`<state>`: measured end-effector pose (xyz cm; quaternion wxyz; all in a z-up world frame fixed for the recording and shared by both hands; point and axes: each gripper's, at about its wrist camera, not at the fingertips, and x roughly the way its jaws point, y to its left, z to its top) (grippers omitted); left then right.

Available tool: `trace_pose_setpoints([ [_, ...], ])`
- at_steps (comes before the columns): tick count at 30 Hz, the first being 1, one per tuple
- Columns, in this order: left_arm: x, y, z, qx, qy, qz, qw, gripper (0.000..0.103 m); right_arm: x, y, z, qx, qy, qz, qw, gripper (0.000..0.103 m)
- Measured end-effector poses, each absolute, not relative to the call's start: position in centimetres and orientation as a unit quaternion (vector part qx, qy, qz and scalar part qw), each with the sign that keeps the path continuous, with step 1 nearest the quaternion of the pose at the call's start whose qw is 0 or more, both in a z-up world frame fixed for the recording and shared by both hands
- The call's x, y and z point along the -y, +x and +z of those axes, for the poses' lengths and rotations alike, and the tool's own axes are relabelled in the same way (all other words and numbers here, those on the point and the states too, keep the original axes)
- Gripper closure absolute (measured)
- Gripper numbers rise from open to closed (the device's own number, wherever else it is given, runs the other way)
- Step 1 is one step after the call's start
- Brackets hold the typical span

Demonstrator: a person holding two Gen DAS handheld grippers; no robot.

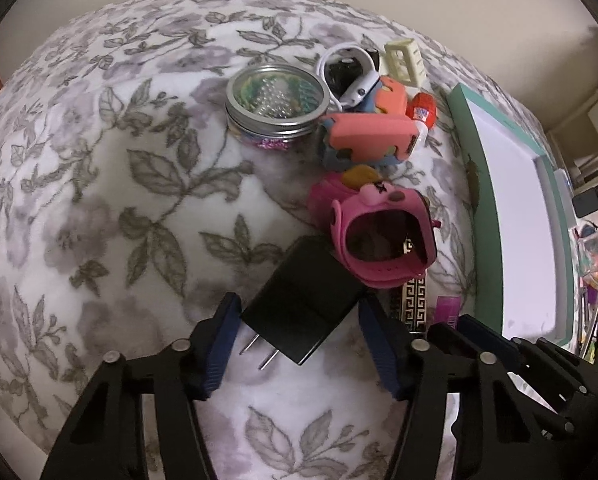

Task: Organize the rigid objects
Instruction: 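Grasp the black charger plug with the left gripper while the right gripper grasps the magenta lighter, then carry the charger with the left gripper while the right gripper carries the lighter into the tray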

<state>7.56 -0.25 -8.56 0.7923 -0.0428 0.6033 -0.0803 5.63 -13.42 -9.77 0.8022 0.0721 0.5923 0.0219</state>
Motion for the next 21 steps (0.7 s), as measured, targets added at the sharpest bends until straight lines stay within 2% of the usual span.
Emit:
trace_pose_setpoints([
  [2, 0.6, 7.6, -8.7, -0.603, -0.027, -0.076, 0.794, 0.050, 13.5, 5.7, -9.9, -0.594, 0.076, 0.022, 0.801, 0.081],
  [5, 1.0, 7.6, -8.7, -0.601, -0.011, -0.078, 0.796, 0.053, 13.9, 5.4, -9.7, -0.591, 0.085, 0.024, 0.802, 0.081],
  [21, -0.8, 7.1, -7.5, -0.593, -0.021, -0.079, 0.801, 0.054, 14.8, 5.1, -8.5, -0.579, 0.107, 0.032, 0.808, 0.082],
])
